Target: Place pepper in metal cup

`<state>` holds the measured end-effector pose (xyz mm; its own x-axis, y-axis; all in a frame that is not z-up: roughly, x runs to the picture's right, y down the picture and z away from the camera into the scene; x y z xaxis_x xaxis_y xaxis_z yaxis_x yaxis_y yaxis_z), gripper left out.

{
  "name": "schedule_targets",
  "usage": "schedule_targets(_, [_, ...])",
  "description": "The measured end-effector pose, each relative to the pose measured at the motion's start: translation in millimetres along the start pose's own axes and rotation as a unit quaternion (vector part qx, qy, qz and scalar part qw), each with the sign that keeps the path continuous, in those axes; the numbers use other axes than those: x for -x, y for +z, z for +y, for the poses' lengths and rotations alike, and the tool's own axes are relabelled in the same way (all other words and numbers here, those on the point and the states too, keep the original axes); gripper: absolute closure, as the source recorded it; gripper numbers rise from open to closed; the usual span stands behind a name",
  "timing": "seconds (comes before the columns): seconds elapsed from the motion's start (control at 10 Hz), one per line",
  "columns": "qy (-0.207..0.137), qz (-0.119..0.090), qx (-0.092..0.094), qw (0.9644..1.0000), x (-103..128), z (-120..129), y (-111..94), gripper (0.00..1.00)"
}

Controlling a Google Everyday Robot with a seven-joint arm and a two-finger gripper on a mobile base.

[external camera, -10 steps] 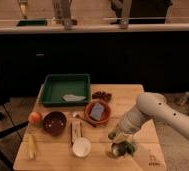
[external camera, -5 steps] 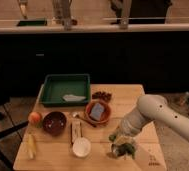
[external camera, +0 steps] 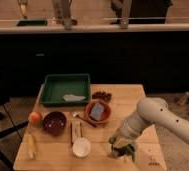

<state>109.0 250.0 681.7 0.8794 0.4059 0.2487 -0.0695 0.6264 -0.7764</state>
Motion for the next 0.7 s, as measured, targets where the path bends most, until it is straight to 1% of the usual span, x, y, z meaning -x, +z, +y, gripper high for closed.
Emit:
schedule_targets(0.4, [-0.010,0.009,0.005,0.9999,9,0,4,1.00])
schedule_targets(0.7, [-0.012,0.010,0.007,0.9998,13,-1,5,1.00])
